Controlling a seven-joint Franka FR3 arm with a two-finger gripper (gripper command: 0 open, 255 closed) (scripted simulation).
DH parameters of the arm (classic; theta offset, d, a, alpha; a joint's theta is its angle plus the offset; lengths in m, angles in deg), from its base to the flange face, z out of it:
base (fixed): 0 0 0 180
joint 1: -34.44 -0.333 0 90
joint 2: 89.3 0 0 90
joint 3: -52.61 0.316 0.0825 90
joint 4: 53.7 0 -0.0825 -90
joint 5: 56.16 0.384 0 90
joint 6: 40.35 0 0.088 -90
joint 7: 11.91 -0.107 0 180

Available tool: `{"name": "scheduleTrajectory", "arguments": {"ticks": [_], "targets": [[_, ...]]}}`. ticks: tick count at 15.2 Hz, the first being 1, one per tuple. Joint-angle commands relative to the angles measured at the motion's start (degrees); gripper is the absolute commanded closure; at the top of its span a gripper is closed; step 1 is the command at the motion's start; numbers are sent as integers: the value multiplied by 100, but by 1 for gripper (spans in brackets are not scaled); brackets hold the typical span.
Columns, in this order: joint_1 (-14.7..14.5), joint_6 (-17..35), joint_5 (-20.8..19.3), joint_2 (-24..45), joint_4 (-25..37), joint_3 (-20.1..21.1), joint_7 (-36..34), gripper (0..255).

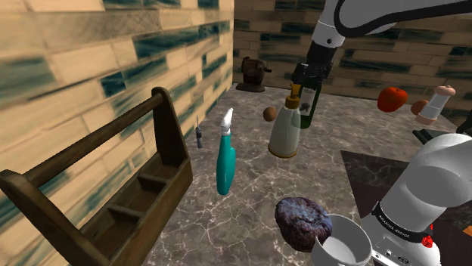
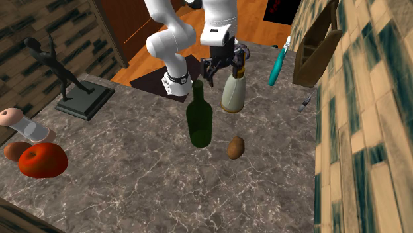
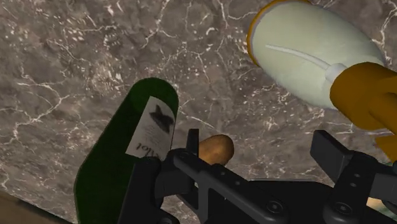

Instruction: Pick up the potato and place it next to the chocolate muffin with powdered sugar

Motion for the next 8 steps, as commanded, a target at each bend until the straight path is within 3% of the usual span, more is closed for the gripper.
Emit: {"name": "scheduleTrajectory", "arguments": {"ticks": [1,8], "targets": [[99,437,14,315,-58,131,-392,0],[590,1899,-125,1622,-9,565,-1696,0]]}}
